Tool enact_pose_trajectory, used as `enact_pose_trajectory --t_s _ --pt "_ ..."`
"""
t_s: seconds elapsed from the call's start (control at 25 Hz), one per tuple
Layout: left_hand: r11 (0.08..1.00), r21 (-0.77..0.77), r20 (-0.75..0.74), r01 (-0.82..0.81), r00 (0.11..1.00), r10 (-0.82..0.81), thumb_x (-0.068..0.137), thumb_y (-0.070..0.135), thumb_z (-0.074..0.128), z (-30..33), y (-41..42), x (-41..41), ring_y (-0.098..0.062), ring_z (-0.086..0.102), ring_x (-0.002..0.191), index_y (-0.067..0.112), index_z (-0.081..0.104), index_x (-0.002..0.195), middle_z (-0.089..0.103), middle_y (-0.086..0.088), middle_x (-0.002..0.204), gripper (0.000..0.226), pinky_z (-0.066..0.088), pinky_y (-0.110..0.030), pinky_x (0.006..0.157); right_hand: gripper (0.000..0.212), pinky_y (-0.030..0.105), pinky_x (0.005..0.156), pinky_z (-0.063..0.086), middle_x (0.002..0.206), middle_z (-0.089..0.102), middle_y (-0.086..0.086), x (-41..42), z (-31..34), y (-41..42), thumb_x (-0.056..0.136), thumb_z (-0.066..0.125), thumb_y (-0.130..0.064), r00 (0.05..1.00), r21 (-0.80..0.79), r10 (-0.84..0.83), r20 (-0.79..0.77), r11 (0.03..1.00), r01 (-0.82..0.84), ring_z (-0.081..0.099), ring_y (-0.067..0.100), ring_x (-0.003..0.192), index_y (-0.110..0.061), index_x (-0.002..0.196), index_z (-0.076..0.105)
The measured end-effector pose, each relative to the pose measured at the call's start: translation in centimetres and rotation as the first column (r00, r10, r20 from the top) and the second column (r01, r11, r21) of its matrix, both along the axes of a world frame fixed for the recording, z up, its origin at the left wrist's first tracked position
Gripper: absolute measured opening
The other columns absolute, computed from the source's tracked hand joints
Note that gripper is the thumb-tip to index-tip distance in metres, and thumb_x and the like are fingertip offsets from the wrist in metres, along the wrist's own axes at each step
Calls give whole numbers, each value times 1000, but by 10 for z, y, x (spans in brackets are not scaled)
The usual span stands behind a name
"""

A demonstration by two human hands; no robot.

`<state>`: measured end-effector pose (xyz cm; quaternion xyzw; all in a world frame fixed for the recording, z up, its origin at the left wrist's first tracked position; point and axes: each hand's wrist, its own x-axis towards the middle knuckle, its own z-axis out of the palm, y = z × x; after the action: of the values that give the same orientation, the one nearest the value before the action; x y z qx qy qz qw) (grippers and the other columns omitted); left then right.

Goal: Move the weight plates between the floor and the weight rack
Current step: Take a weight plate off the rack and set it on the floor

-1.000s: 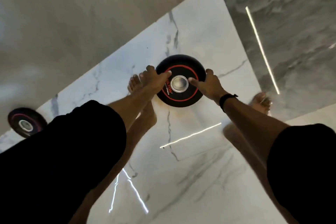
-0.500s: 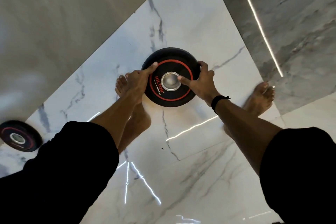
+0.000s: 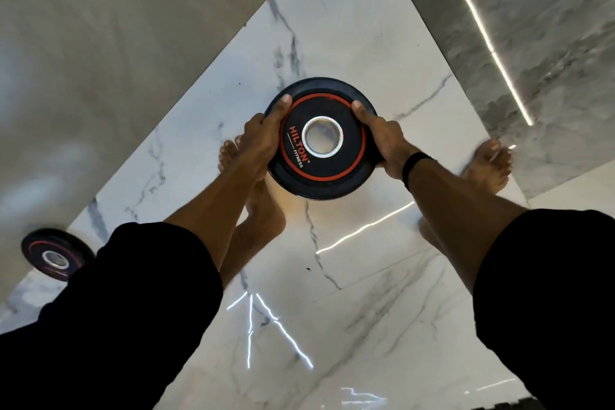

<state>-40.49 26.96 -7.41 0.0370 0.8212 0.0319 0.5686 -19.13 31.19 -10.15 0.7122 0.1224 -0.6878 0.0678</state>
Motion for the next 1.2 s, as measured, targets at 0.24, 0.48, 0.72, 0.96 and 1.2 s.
enact_pose_trajectory --t_s 0.24,0.48,0.72,0.96,1.2 --pt "994 -72 148 -86 984 96 81 65 64 13 2 -7 -30 62 111 8 54 136 66 -10 125 80 54 -41 84 61 30 75 60 102 72 4 0 18 -1 73 78 -57 999 118 -52 0 992 52 70 18 87 -8 108 65" --pt "999 8 251 -48 967 44 77 60 72 109 25 22 -23 69 99 7 61 126 72 -5 109 73 59 -37 79 69 36 88 59 111 74 7 38 124 33 69 84 -52 999 187 20 -46 982 -11 72 22 100 -7 119 65" --pt "958 163 305 238 911 -278 73 48 82 340 91 44 -24 70 104 7 60 128 73 -7 111 72 58 -38 87 80 41 92 58 115 73 13 81 370 60 56 93 -37 988 340 49 -150 940 5 71 26 106 -1 122 66" --pt "723 477 139 500 769 -624 67 53 84 595 144 86 -22 73 93 6 66 116 74 -8 104 71 61 -42 82 60 50 88 58 113 74 8 139 631 71 72 85 -36 985 599 110 -132 801 -10 72 28 104 -13 123 65" --pt "327 745 -99 581 581 -808 71 51 82 770 184 161 -20 73 80 4 69 104 75 -9 91 59 63 -42 71 34 40 80 58 109 75 11 205 805 50 83 76 -26 999 858 15 -31 514 19 70 23 96 -15 114 68"
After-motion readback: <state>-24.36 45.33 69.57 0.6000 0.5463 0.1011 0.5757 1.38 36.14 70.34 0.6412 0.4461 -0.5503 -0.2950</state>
